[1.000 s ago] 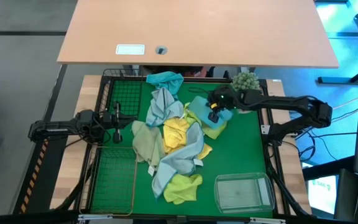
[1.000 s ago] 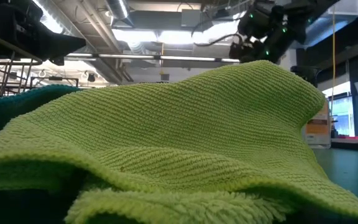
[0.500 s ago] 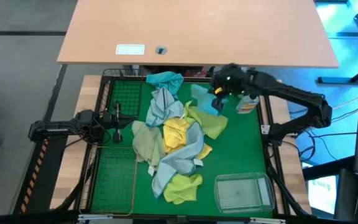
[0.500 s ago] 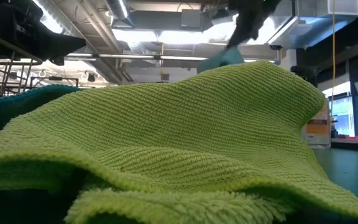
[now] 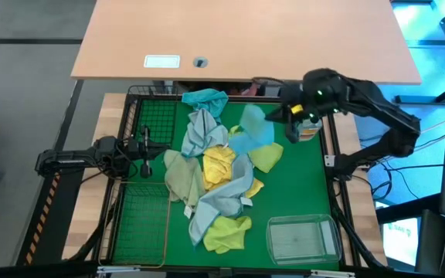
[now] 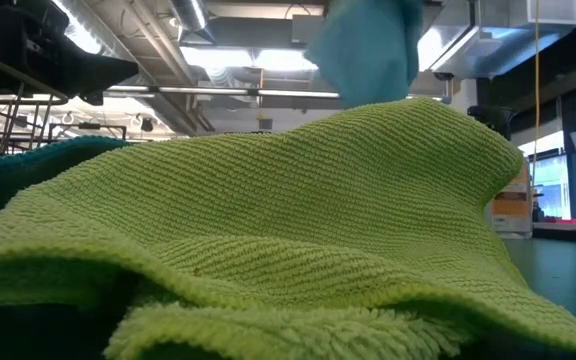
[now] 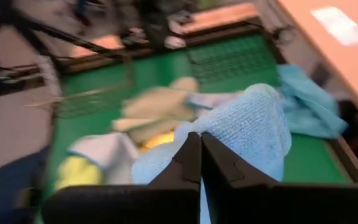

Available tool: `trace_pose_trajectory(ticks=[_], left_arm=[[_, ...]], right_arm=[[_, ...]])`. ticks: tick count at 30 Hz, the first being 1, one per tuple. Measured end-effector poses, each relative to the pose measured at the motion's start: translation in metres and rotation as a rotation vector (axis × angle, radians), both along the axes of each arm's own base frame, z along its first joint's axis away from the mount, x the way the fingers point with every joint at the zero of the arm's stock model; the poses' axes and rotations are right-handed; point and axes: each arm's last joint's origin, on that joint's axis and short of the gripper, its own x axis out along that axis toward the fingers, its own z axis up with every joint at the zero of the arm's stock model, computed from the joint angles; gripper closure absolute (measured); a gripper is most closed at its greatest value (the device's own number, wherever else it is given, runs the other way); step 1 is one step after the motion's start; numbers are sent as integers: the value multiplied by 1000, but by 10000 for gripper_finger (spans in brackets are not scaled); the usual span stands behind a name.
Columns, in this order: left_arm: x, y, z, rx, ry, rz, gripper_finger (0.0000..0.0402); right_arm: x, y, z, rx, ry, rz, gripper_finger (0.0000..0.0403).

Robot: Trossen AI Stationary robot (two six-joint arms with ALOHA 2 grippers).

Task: Sort microfiber towel by color & place in baskets
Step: Put the bottom blue microfiber cloth into the transparent bin

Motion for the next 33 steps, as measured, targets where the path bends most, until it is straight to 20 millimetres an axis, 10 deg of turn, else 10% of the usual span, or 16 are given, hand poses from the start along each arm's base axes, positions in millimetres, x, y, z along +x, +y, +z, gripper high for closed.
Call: trace_pose_trajectory(ticks=[33], left_arm=[[0,1,0,-5,-1,40,401]], right_arm=[[-63,166,23,269,-79,113,403]])
